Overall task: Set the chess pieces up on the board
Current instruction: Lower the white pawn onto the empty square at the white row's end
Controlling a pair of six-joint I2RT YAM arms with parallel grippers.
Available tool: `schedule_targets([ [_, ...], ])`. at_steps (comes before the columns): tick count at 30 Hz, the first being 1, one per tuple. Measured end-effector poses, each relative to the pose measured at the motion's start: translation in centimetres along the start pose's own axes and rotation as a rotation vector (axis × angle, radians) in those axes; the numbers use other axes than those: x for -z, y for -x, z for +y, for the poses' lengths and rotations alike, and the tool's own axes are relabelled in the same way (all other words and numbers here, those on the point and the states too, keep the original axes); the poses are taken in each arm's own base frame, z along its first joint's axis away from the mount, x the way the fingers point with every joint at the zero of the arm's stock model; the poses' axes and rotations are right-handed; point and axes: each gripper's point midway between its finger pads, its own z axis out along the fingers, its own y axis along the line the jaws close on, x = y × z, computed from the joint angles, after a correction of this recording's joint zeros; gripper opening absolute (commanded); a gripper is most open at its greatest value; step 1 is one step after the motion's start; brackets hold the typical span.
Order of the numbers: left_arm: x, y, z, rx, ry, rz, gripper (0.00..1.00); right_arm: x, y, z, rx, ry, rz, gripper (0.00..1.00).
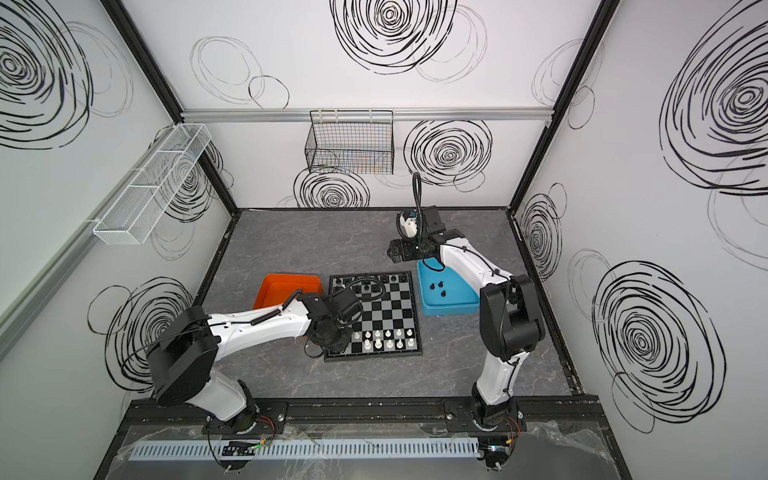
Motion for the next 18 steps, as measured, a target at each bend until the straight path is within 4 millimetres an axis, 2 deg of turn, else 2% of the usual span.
schedule_targets([
  [18,-0.25,-0.09,0.30,0.002,0.013,0.005,0.15,0.00,0.00,-0.02,0.000,0.000,0.000,0.93],
])
